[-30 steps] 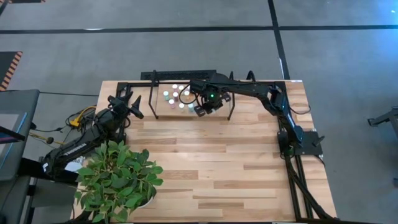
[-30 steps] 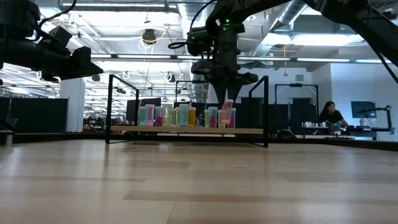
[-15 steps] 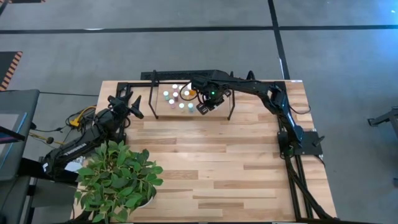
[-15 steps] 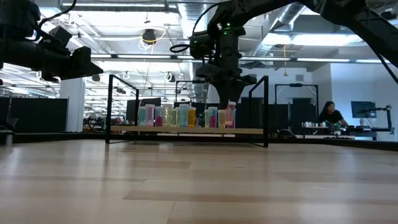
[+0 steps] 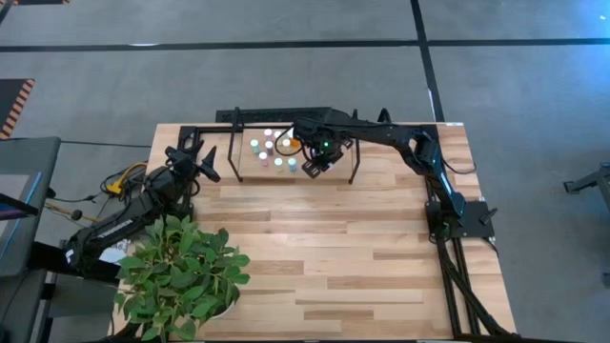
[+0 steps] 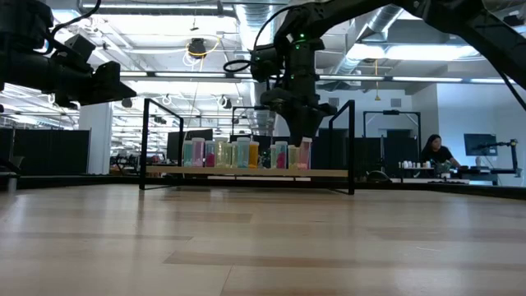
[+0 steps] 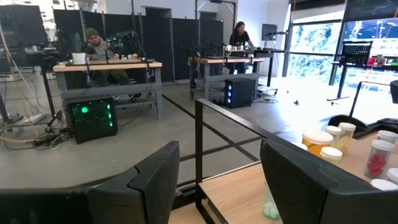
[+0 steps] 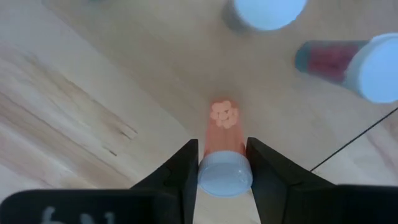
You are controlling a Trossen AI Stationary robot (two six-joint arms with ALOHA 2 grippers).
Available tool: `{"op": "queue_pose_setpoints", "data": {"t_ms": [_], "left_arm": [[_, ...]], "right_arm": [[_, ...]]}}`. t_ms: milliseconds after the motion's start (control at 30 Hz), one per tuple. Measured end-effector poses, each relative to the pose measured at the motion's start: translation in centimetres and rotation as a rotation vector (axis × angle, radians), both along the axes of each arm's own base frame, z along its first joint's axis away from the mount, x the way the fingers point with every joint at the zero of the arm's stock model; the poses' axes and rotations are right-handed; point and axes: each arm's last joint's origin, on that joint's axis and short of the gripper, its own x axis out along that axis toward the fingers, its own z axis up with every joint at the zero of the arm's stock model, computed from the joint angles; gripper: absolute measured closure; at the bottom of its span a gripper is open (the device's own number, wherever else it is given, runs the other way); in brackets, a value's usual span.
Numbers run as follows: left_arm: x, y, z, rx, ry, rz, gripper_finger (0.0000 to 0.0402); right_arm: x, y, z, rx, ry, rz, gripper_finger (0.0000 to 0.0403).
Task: Pick and place medicine bottles onto shelf by color
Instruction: Put the red pill bottle on the shelf, then return to Home Position
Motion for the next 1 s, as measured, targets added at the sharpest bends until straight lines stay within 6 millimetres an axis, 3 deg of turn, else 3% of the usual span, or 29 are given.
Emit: {"op": "queue_pose_setpoints", "data": {"t_ms": [633, 1000], "left_arm": [[0.00, 0.00, 0.00, 0.000, 0.000, 0.000, 0.0187], [0.00, 0.00, 0.00, 0.000, 0.000, 0.000, 0.0187]], "right_arm": [[0.32, -0.27, -0.25, -0.015, -0.038, 0.020, 0.0246], [0.31, -0.89, -0.24, -0.023, -0.062, -0.053, 0.0196]]}}
